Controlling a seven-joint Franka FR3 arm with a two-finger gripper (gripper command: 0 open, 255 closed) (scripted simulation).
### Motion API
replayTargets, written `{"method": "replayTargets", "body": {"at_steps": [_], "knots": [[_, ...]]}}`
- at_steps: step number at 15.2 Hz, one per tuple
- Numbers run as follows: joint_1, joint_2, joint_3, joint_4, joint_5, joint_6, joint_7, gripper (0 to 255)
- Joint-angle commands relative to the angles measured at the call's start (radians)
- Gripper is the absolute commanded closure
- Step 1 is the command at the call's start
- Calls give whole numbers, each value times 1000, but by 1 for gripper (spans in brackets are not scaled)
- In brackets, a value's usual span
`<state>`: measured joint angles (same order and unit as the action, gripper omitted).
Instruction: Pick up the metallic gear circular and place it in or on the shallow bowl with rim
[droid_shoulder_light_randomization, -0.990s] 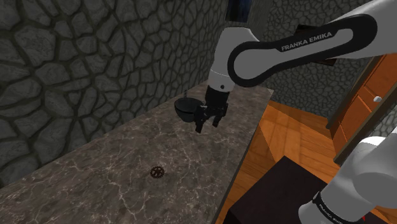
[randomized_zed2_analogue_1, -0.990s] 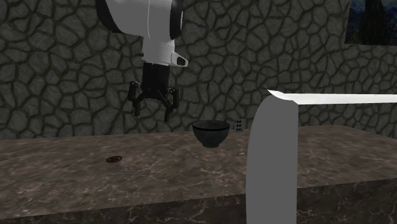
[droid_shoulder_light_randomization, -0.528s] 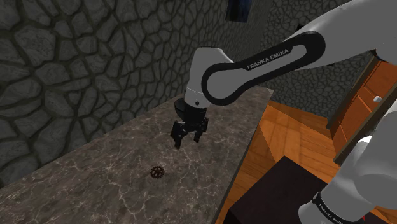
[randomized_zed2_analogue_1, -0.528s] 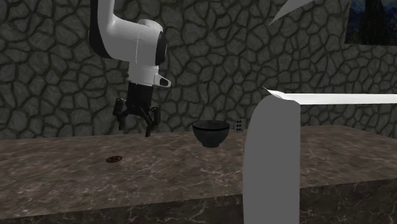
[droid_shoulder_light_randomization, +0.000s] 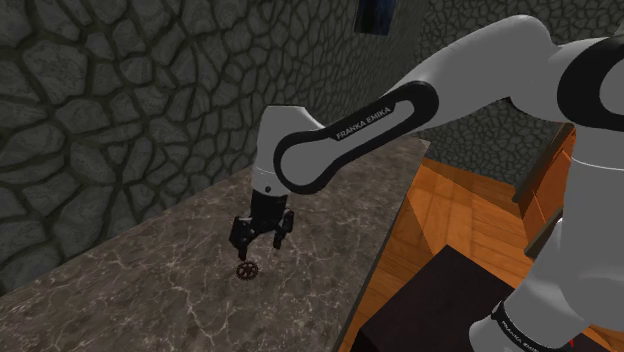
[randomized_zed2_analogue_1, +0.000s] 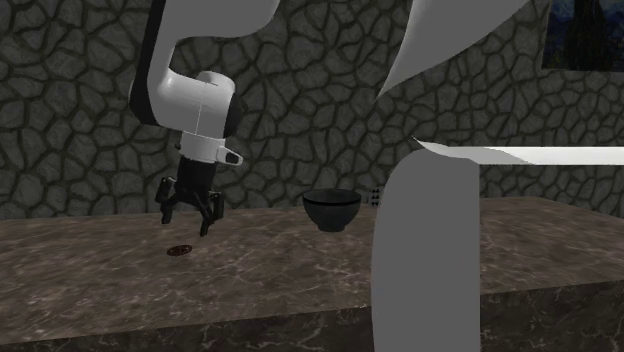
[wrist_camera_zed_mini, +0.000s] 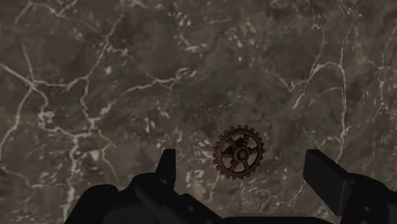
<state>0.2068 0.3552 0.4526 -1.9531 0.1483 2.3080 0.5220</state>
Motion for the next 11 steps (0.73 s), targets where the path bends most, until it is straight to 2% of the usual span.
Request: {"method": "replayTargets", "body": {"at_steps": [1, 7, 11], "knots": [[15, 39, -3, 26, -10, 11, 15, 0], [38, 93, -11, 15, -29, 76, 27, 0], [40, 98, -12, 14, -30, 82, 28, 0]]}}
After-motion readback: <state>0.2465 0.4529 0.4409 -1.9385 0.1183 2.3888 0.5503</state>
